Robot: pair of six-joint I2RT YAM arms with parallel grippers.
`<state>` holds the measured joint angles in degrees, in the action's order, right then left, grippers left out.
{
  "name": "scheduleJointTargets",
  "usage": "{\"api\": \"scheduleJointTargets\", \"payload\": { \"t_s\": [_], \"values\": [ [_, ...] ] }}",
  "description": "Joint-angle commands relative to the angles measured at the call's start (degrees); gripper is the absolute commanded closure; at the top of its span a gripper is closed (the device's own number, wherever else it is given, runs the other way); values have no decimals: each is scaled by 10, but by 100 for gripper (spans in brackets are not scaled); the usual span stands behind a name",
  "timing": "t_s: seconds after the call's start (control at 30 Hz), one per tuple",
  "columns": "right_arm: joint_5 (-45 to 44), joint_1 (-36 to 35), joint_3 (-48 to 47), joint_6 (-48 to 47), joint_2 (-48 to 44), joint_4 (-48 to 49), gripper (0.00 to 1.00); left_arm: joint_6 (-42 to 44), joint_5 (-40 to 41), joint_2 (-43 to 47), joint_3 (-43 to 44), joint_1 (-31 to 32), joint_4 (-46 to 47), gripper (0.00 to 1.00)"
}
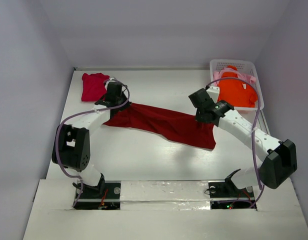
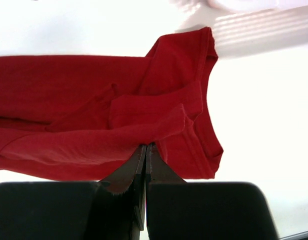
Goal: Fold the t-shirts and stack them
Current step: Fold the tshirt
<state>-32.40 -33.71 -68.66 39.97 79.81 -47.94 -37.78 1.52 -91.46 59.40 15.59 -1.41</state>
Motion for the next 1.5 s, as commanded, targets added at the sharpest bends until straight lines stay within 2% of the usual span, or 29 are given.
{"api": "scheduleJointTargets", "payload": {
  "t_s": [0.0,0.47,0.9,1.47],
  "values": [
    [-23,15,-26,-16,4,26,100,7,1,-6,28,-5,31,100],
    [-35,50,-38,-42,21,43,100,16,-6,-31,50,-5,33,100],
    [-26,89,-38,-68,61,79,100,27,0,-79,108,-5,30,100],
    [-14,106,-60,-91,112,101,100,29,-11,-139,153,-5,32,100]
  ]
}}
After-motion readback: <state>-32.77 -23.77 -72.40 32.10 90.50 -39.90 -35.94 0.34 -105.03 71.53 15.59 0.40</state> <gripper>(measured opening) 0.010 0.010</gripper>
